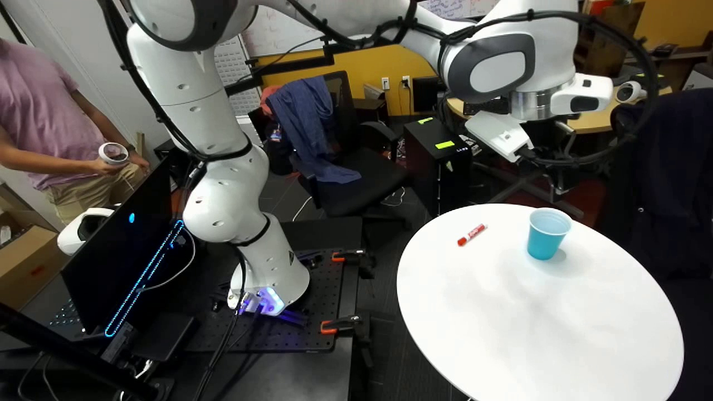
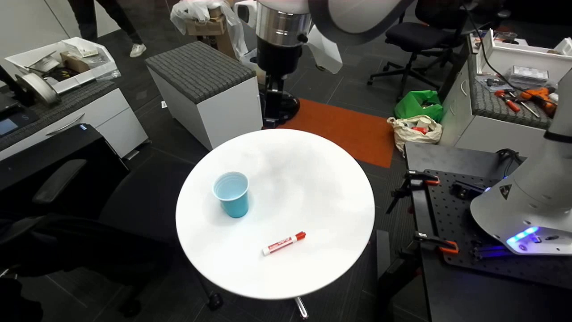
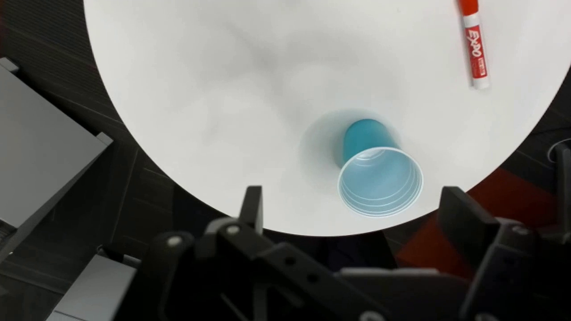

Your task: Move the cup to the opposite side of the table

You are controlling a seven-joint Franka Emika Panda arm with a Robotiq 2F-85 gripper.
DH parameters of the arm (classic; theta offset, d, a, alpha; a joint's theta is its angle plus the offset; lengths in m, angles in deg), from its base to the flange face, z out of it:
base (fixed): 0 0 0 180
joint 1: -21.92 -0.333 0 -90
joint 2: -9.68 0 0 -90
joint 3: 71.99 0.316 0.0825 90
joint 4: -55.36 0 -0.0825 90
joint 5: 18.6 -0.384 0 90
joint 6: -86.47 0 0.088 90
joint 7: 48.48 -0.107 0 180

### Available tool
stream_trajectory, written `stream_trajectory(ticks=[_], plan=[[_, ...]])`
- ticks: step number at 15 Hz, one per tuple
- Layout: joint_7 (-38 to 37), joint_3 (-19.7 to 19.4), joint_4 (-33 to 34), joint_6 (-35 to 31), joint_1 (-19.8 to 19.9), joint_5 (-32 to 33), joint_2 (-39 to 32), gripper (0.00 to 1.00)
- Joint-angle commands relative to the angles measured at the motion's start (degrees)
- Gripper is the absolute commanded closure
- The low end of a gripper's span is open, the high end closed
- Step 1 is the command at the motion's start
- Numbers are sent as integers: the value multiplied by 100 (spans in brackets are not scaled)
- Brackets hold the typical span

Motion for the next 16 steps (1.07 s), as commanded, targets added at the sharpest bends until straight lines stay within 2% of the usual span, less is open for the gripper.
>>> stream_trajectory(ticks=[1, 5, 12, 16], plan=[[284, 65, 533, -356, 96, -111, -677, 0], [446, 156, 864, -546, 164, -179, -1195, 0], [741, 484, 1440, -384, 301, -461, -1816, 0], [791, 475, 1763, -295, 297, -275, -2130, 0]])
